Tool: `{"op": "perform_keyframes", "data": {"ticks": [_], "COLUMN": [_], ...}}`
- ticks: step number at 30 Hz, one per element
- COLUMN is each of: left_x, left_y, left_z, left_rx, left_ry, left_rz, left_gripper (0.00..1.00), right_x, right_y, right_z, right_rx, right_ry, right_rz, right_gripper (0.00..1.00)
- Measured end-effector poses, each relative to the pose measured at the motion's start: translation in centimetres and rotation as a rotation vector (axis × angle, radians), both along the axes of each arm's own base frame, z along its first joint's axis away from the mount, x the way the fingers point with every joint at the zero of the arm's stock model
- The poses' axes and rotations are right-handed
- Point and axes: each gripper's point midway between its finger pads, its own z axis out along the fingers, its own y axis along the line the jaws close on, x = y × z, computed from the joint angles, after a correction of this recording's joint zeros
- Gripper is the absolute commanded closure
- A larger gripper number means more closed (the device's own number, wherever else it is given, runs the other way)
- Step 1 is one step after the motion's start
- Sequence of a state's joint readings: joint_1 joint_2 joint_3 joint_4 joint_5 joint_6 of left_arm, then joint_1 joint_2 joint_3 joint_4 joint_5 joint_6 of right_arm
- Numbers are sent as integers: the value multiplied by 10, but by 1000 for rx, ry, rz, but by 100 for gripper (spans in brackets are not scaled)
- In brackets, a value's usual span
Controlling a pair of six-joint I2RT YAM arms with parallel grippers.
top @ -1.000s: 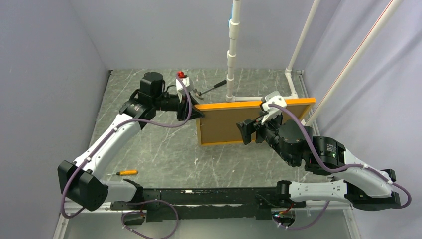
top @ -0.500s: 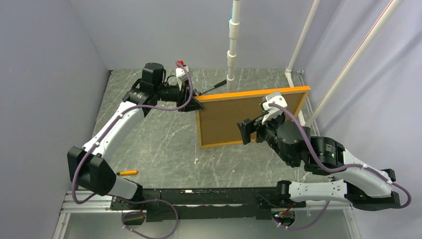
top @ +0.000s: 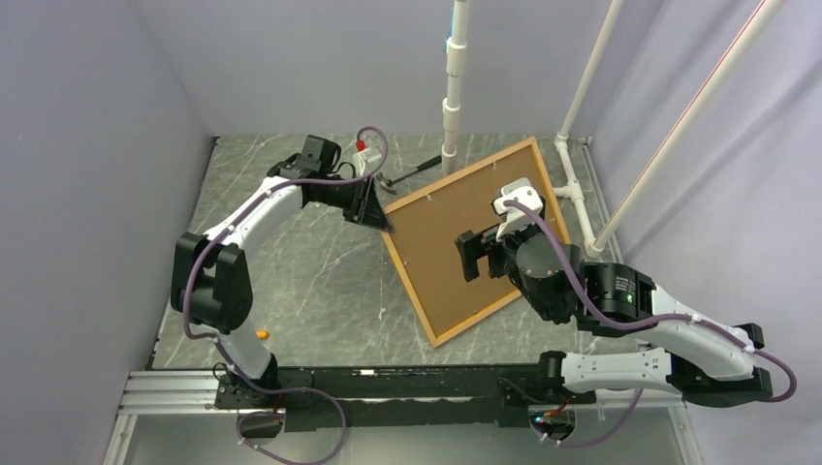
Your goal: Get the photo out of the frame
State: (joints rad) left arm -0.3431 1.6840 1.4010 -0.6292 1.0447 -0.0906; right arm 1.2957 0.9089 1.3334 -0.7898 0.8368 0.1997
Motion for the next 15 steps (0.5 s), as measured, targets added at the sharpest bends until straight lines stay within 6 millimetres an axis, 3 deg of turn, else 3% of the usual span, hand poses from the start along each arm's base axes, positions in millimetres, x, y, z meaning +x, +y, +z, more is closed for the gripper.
{"op": "perform_keyframes", "data": {"ticks": [15], "left_x": [-2], "left_y": [14], "left_z": [-40], "left_rx": [160], "left_ry": [130], "left_rz": [56], "left_gripper": [100], "right_x": [1], "right_y": [6], "right_z": [-18], "right_rx": [-40], "right_ry": [21], "right_rz": [-3], "right_gripper": [4]}}
